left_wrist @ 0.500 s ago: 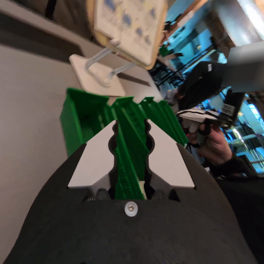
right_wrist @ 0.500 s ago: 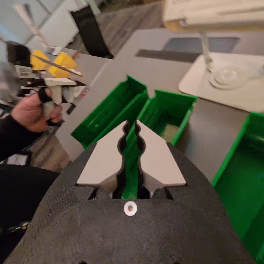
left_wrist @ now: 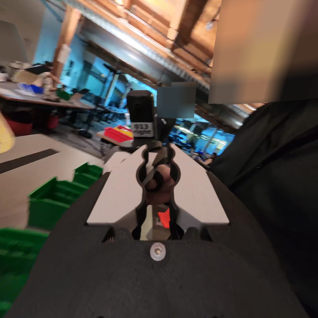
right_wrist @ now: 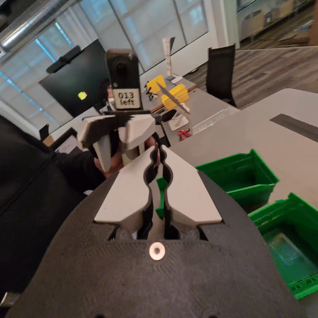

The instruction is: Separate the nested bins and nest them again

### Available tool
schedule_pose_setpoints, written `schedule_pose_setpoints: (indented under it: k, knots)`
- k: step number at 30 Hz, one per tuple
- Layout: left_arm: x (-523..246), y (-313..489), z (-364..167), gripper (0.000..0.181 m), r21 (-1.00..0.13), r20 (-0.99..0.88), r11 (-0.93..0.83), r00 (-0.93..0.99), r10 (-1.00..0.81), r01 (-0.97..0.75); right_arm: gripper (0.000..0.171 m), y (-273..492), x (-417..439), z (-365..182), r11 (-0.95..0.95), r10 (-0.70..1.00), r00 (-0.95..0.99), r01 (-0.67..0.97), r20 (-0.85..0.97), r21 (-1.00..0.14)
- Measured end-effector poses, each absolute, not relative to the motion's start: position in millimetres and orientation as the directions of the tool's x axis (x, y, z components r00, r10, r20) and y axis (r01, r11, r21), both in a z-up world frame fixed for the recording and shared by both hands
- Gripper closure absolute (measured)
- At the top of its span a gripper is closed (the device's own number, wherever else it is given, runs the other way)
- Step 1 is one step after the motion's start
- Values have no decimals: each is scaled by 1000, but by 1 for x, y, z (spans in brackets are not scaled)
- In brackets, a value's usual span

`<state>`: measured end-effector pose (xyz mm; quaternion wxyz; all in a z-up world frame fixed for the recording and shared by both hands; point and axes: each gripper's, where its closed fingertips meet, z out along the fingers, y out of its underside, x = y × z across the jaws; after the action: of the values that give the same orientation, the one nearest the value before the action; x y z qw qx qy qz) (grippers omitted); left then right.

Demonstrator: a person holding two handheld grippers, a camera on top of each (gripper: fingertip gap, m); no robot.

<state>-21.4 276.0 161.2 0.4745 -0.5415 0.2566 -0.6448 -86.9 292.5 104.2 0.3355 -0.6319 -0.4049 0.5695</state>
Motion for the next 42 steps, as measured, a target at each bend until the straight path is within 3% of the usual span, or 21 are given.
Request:
schedule_pose_setpoints:
  k: [7, 9, 12, 14, 19, 26, 28, 33, 36, 38, 42]
  knots:
    - [11, 241, 189, 167, -875, 365, -380, -108, -925, 300, 171, 269, -66, 130, -363, 925, -92, 75, -368, -929]
    - [19, 237, 192, 152, -885, 354, -375, -124, -927, 277, 171, 273, -57, 133, -310, 947, -54, 89, -316, -947]
    - [18, 227, 214, 157, -867, 308, -362, -203, -930, 344, 171, 287, -41, 138, -307, 951, -7, 65, -308, -950]
    - [27, 228, 212, 153, -871, 322, -376, -211, -923, 315, 155, 276, -41, 142, -326, 940, -86, 69, -331, -943]
    - [36, 224, 213, 142, -871, 320, -385, -242, -916, 306, 151, 281, -39, 141, -302, 952, -24, 99, -306, -948]
    - [46, 217, 217, 121, -904, 285, -351, -268, -920, 244, 171, 279, -37, 152, -229, 973, -11, 104, -231, -968]
    - [51, 216, 208, 126, -926, 289, -336, -249, -924, 173, 171, 279, -36, 149, -187, 982, -2, 143, -189, -972]
    - [22, 228, 237, 132, -843, 282, -385, -299, -911, 376, 150, 295, -22, 157, -290, 957, 16, 79, -290, -954]
    - [9, 225, 254, 121, -789, 241, -399, -363, -900, 466, 141, 293, -22, 138, -308, 951, 23, 141, -308, -941]
    - [18, 222, 252, 106, -804, 244, -402, -373, -895, 438, 141, 286, -29, 133, -328, 943, -3, 155, -333, -932]
    - [30, 214, 255, 92, -796, 234, -417, -412, -881, 439, 152, 278, -42, 127, -341, 937, -16, 179, -350, -923]
